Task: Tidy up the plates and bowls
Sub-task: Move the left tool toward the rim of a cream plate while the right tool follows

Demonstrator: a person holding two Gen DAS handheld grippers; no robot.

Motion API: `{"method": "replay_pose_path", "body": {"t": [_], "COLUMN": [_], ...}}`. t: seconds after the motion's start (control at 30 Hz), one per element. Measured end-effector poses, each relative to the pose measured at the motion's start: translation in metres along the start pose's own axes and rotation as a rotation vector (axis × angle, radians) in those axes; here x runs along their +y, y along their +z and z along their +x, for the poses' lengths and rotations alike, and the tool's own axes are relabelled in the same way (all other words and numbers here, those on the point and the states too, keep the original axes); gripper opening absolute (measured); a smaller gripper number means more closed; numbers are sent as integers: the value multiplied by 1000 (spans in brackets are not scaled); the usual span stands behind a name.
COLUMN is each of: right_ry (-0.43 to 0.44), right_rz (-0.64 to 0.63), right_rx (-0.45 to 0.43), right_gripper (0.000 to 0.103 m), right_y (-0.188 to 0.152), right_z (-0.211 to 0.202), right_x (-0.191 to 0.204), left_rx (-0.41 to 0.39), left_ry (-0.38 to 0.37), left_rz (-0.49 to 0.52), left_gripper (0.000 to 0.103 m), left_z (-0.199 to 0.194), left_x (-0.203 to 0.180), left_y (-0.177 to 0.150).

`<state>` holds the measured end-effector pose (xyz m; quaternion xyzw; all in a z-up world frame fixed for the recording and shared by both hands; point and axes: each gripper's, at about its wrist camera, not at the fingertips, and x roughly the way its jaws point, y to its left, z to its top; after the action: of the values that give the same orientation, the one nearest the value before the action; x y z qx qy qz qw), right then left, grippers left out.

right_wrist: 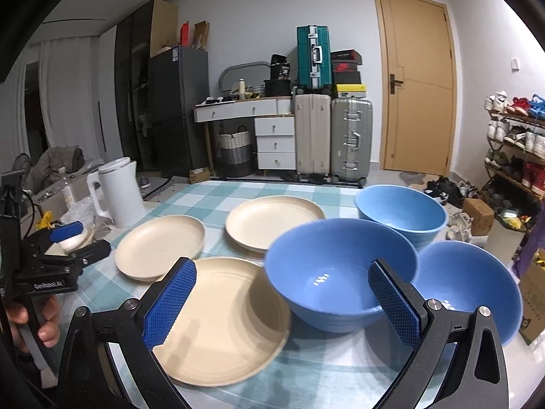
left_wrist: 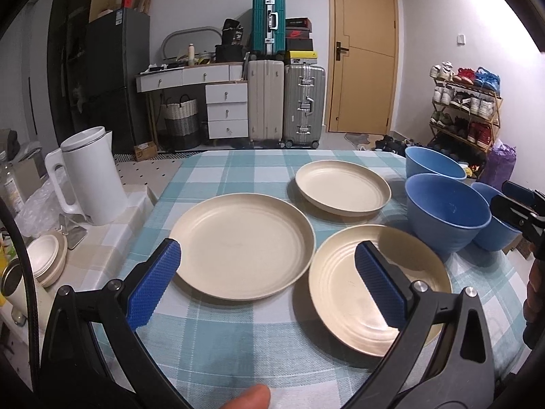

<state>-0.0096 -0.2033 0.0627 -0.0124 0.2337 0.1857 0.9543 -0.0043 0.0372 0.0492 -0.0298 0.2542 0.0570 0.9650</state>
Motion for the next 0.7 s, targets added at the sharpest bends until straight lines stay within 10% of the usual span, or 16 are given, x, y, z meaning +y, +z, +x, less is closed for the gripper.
{"method": "replay_pose_path", "body": {"t": [0.7], "right_ry": [135], "right_rz": [-34], "right_rx": [106], "right_gripper": [103], "right_y": [36], "right_z": [56], "right_x": [39], "left_rx": [111], "left_ry": [72], "left_rz": [-139], "left_gripper": [102], "left_z": [37], "left_x": [54], "left_y": [20]}}
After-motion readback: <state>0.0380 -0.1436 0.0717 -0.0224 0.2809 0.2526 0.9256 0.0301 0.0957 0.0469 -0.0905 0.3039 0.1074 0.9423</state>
